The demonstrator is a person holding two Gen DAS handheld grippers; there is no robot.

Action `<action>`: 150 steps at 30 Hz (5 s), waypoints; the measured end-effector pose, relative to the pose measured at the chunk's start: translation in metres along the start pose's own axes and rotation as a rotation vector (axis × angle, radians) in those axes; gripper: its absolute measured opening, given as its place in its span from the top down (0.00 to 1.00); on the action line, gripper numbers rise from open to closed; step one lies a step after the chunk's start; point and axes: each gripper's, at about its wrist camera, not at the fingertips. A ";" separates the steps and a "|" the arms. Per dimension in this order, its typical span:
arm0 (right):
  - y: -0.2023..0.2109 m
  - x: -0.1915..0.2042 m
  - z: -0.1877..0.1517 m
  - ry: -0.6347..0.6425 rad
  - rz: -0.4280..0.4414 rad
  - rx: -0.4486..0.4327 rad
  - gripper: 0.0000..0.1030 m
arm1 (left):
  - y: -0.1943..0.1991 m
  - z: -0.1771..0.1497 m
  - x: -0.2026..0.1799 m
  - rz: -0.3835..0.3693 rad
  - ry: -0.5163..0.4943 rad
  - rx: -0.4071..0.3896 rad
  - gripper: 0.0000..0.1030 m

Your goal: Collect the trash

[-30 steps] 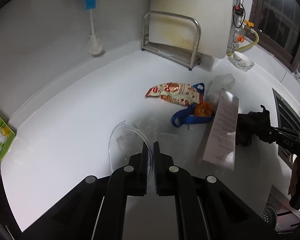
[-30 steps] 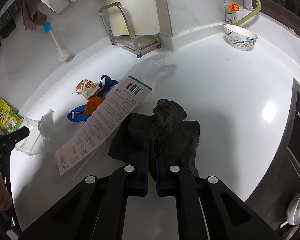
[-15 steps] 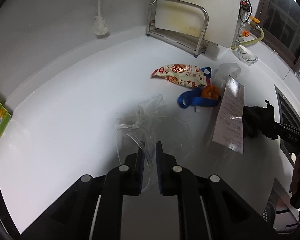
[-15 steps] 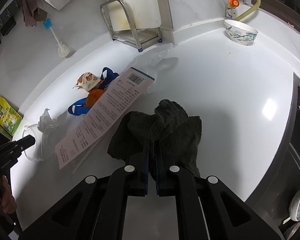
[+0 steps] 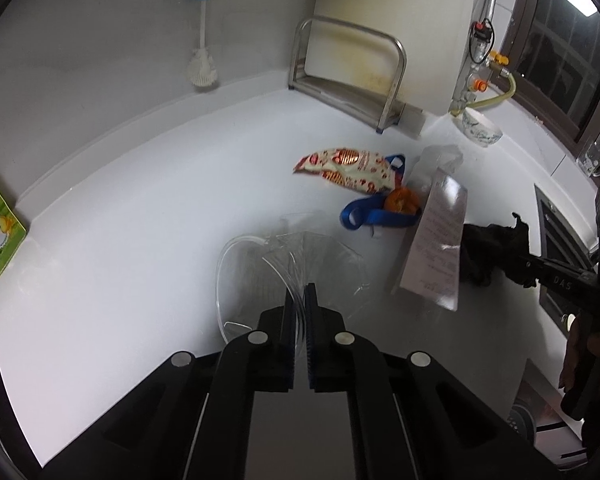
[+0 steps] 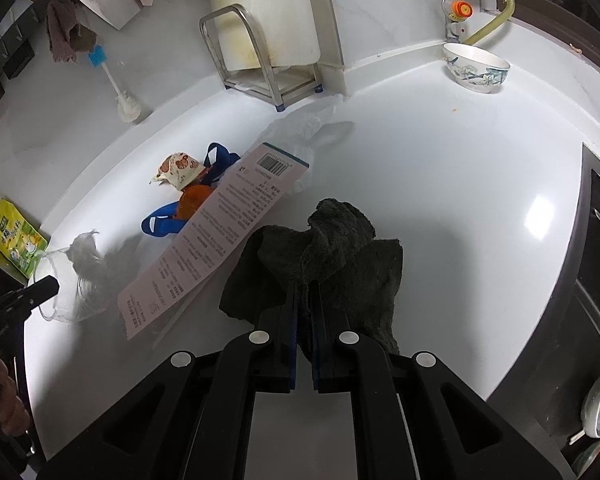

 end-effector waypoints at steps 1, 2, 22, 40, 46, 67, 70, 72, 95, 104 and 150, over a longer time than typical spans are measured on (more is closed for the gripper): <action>0.003 0.000 0.000 -0.003 0.003 -0.004 0.95 | 0.004 0.002 0.000 -0.002 0.001 -0.011 0.95; 0.004 -0.001 0.000 -0.004 0.004 -0.007 0.95 | 0.009 0.005 -0.001 -0.002 -0.002 -0.026 0.95; 0.007 -0.005 -0.006 -0.019 0.009 -0.011 0.95 | 0.011 -0.018 -0.015 0.060 -0.095 -0.027 0.22; 0.001 -0.004 -0.003 -0.029 0.003 -0.001 0.95 | -0.027 0.020 0.022 0.007 -0.008 0.081 0.20; 0.000 -0.006 -0.002 -0.040 -0.003 -0.004 0.95 | -0.062 0.022 0.012 -0.011 -0.057 0.193 0.20; 0.010 -0.001 -0.002 -0.040 0.016 -0.031 0.95 | -0.018 0.068 0.023 -0.027 -0.037 0.063 0.81; 0.017 -0.001 -0.002 -0.039 0.024 -0.042 0.95 | 0.004 0.082 0.023 -0.004 -0.036 0.005 0.81; 0.023 -0.001 -0.003 -0.038 0.033 -0.051 0.95 | 0.014 0.085 0.019 0.013 -0.040 -0.018 0.81; 0.006 -0.024 -0.011 -0.021 0.074 0.029 0.61 | 0.035 0.048 -0.037 0.067 -0.036 0.008 0.81; -0.021 -0.016 -0.002 0.041 0.014 0.074 0.56 | 0.027 0.041 -0.051 0.078 -0.043 0.027 0.81; 0.177 -0.107 -0.184 0.249 0.171 0.094 0.95 | 0.127 -0.116 -0.240 0.184 0.081 0.068 0.81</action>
Point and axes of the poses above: each gripper's, at about its wrist camera, not at the fingertips, and y roughly against the way its jaws point, x to its left, z to its top, and after that the axes turned 14 degrees about -y, right-handed
